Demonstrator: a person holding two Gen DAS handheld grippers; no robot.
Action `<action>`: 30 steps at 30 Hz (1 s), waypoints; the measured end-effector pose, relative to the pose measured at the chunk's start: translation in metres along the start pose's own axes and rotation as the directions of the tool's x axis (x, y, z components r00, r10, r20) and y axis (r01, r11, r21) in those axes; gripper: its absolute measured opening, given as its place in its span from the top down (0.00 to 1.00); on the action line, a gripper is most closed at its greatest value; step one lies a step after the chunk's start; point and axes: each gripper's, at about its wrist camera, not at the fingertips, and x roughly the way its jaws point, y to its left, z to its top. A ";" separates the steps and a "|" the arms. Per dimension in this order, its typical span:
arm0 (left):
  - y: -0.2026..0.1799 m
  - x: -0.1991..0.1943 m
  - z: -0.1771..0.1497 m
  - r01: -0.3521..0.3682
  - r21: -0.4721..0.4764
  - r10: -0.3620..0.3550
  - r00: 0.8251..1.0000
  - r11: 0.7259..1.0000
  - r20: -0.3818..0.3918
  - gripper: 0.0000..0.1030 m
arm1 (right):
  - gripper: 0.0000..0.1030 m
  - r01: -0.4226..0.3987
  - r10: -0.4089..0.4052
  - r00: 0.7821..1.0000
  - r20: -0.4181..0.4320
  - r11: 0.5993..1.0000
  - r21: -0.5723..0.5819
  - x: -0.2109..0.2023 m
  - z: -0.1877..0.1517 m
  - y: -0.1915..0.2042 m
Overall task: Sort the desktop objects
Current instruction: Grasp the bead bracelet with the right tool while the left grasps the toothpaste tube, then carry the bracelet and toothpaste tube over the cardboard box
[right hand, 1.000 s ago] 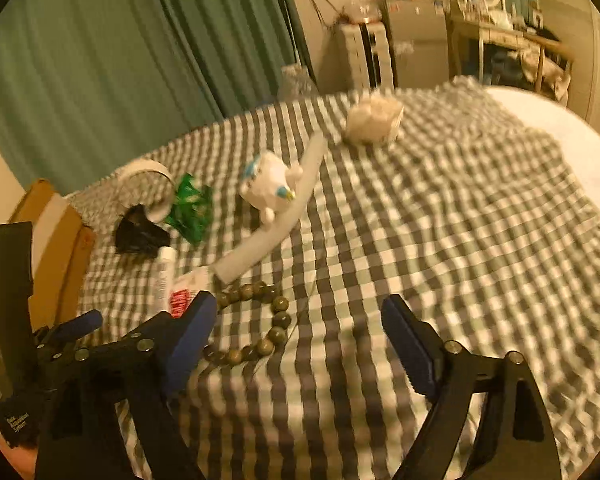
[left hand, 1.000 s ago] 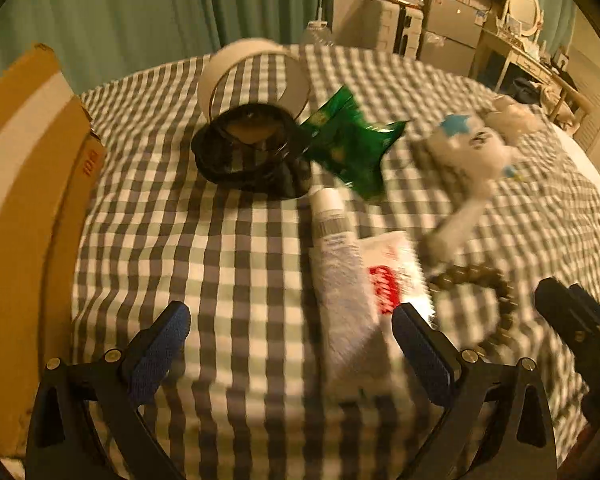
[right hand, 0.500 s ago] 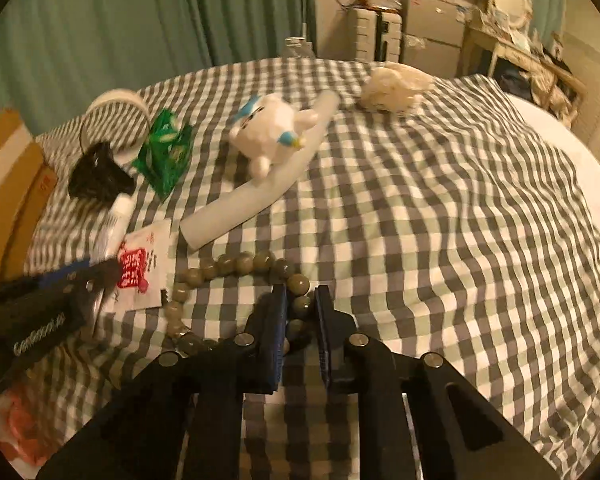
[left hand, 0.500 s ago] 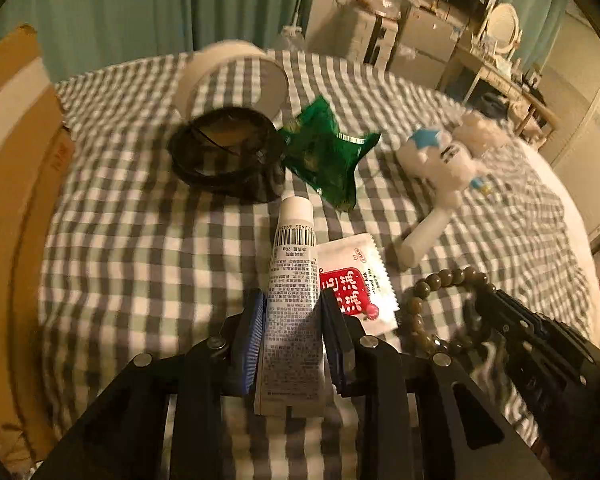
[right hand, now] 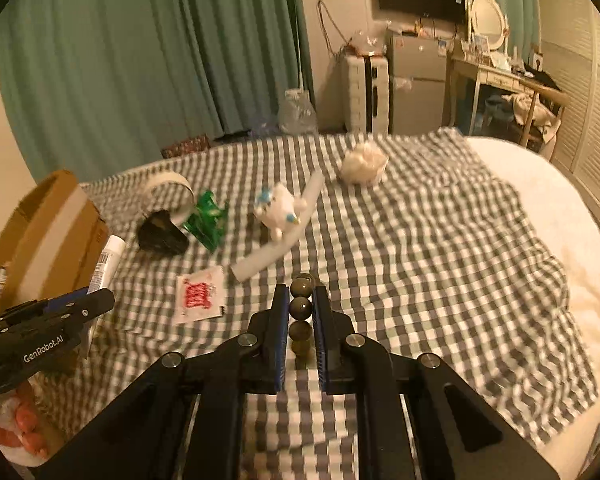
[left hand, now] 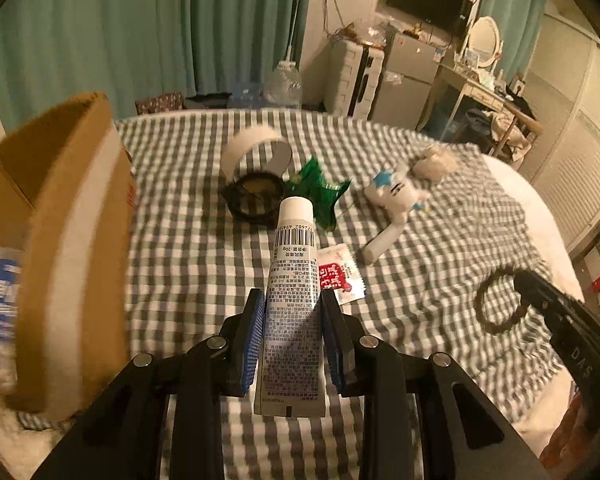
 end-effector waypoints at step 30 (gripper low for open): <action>0.200 -0.153 0.053 -0.043 -0.091 0.059 0.982 0.995 0.177 0.72 | 0.89 -0.304 0.356 0.932 0.063 0.867 -0.395 -0.122 0.082 0.289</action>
